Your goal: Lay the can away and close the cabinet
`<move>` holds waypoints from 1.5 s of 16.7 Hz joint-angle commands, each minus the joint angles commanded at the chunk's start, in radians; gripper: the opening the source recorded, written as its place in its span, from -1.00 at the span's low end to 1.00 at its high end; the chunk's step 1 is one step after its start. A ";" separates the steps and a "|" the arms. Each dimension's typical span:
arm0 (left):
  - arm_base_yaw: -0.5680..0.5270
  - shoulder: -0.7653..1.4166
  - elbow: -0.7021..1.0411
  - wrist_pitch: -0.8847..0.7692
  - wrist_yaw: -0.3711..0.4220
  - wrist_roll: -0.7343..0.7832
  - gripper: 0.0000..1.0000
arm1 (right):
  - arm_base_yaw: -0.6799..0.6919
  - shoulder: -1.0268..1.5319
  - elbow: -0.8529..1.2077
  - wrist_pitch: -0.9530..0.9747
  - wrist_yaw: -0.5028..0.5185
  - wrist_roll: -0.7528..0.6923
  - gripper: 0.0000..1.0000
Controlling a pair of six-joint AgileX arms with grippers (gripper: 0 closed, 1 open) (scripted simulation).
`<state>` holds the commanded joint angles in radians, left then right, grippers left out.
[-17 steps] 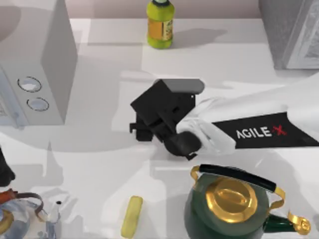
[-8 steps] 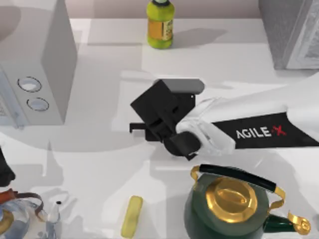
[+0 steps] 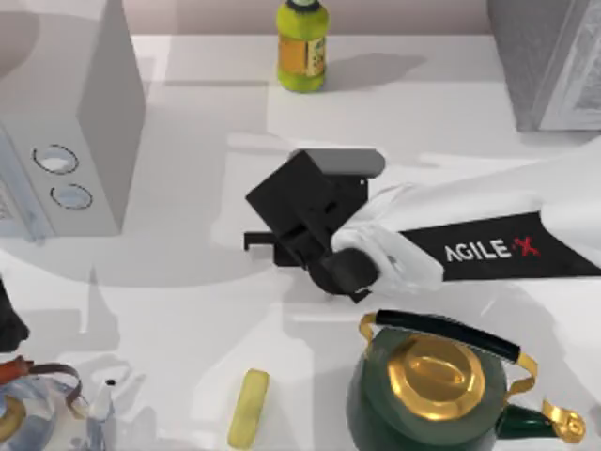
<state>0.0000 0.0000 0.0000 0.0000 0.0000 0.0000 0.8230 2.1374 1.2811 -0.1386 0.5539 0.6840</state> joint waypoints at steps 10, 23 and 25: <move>0.000 0.000 0.000 0.000 0.000 0.000 1.00 | 0.002 -0.099 0.196 -0.326 -0.004 0.000 -1.00; 0.000 0.000 0.000 0.000 0.000 0.000 1.00 | -0.025 -0.222 0.311 -0.524 -0.021 -0.029 -1.00; 0.000 0.000 0.000 0.000 0.000 0.000 1.00 | -0.077 -0.292 0.237 -0.496 -0.059 -0.081 -1.00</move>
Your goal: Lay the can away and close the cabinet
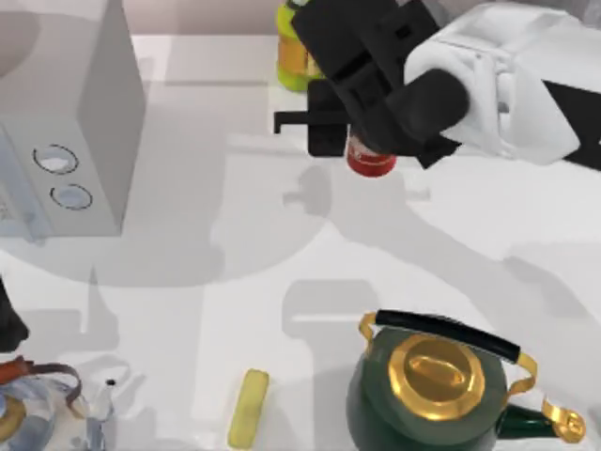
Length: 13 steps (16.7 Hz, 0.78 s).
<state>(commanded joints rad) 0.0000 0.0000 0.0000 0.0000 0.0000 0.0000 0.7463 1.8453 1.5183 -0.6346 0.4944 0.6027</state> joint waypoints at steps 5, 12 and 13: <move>0.000 0.000 0.000 0.000 0.000 0.000 1.00 | -0.178 -0.361 -0.345 0.132 -0.141 -0.175 -1.00; 0.000 0.000 0.000 0.000 0.000 0.000 1.00 | -0.423 -1.135 -0.956 0.388 -0.349 -0.432 -1.00; 0.000 0.000 0.000 0.000 0.000 0.000 1.00 | -0.456 -1.242 -1.037 0.423 -0.374 -0.465 -1.00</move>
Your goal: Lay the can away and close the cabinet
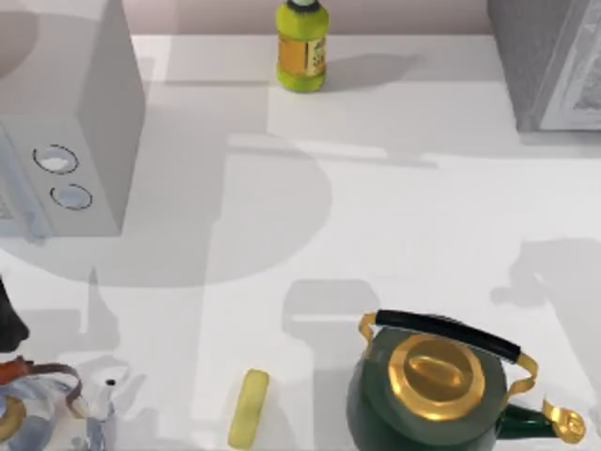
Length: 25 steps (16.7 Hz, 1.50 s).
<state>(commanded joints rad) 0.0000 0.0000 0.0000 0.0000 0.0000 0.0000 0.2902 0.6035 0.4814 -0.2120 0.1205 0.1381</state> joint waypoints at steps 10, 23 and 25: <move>0.000 0.000 0.000 0.000 0.000 0.000 1.00 | -0.288 -0.600 -0.479 0.211 -0.120 -0.138 -1.00; 0.000 0.000 0.000 0.000 0.000 0.000 1.00 | -0.266 -0.319 -0.184 0.105 -0.062 -0.135 -1.00; 0.000 0.000 0.000 0.000 0.000 0.000 1.00 | -0.251 -0.178 -0.007 0.062 -0.038 -0.129 -1.00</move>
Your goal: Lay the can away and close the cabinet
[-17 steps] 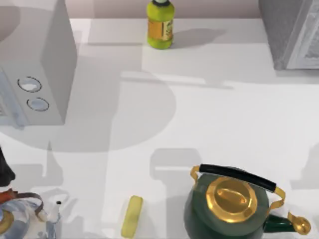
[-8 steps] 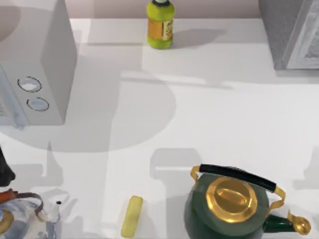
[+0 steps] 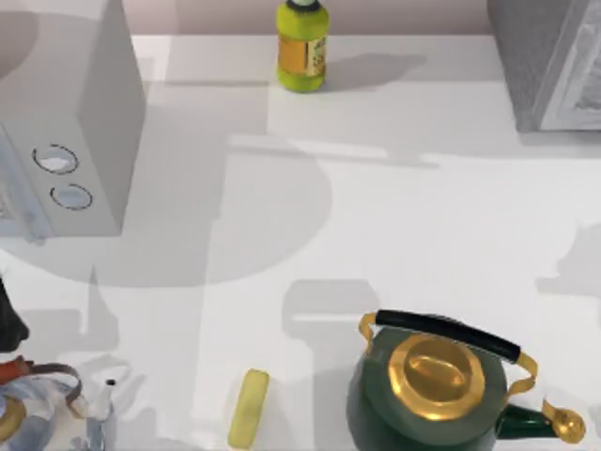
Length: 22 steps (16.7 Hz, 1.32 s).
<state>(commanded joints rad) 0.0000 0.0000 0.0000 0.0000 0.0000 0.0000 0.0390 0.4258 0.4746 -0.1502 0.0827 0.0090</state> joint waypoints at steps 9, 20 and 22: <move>0.000 0.000 0.000 0.000 0.000 0.000 1.00 | 0.098 0.632 0.919 -0.189 0.083 0.014 -1.00; 0.000 0.000 0.000 0.000 0.000 0.000 1.00 | 0.147 0.903 1.270 -0.274 0.112 0.010 -1.00; 0.000 0.000 0.000 0.000 0.000 0.000 1.00 | 0.143 0.902 1.267 -0.273 0.111 0.011 -1.00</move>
<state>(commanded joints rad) 0.0000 0.0000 0.0000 0.0000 0.0000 0.0000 0.1819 1.3280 1.7412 -0.4234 0.1936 0.0202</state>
